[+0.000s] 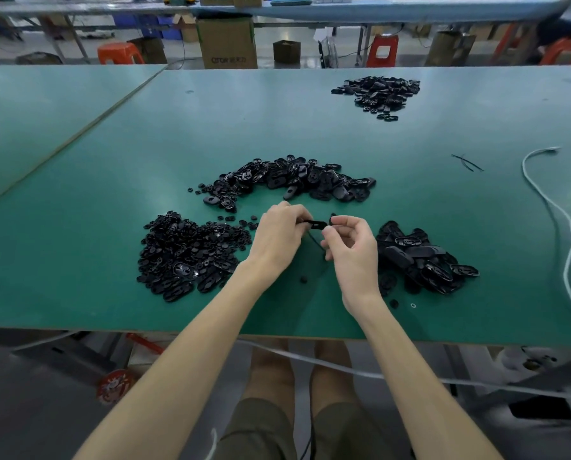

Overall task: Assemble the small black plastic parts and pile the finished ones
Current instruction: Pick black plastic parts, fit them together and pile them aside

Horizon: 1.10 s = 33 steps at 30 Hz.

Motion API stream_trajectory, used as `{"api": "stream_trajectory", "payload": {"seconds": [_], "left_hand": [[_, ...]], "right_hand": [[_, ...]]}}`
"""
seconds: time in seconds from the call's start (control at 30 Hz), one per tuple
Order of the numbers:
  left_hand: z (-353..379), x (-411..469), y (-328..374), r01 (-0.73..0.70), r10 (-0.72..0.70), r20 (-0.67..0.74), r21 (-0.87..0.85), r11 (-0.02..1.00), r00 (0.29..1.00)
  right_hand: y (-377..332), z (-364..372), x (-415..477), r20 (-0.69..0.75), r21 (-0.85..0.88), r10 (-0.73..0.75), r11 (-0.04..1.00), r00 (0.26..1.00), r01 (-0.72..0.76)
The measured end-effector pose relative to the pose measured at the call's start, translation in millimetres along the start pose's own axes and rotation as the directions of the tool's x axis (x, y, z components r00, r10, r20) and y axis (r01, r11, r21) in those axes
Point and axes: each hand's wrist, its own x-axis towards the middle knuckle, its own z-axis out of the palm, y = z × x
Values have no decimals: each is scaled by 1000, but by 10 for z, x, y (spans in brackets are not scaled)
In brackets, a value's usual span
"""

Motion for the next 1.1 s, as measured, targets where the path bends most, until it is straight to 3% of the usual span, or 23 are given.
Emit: {"api": "stream_trajectory", "payload": {"seconds": [0.1,0.23,0.37,0.63,0.77,1.1], "left_hand": [[-63,-61,-32,-18,15,-26,-125,992,1000],[-133,-141,-58,-149,142,-63,-138,979,988],[-250,-139,-106,-200,204,4,-187,962,979],[-509,-26,-399,95,-90,-60,79,992,994],[-479,-62,-424,84,-90,30,147,985,996],[-423,-70,-350,99,-107,37,184,978,994]], "right_hand": [[-8,2,3,-6,6,-2,1000,1000,2],[-35,11,-19,43,22,16,1000,999,-17],[-60,19,-39,90,58,33,998,995,-38],[-56,8,-29,108,46,15,999,994,-20],[-36,18,-29,122,15,11,1000,993,-13],[-45,1,-33,122,-10,18,1000,992,-17]]}}
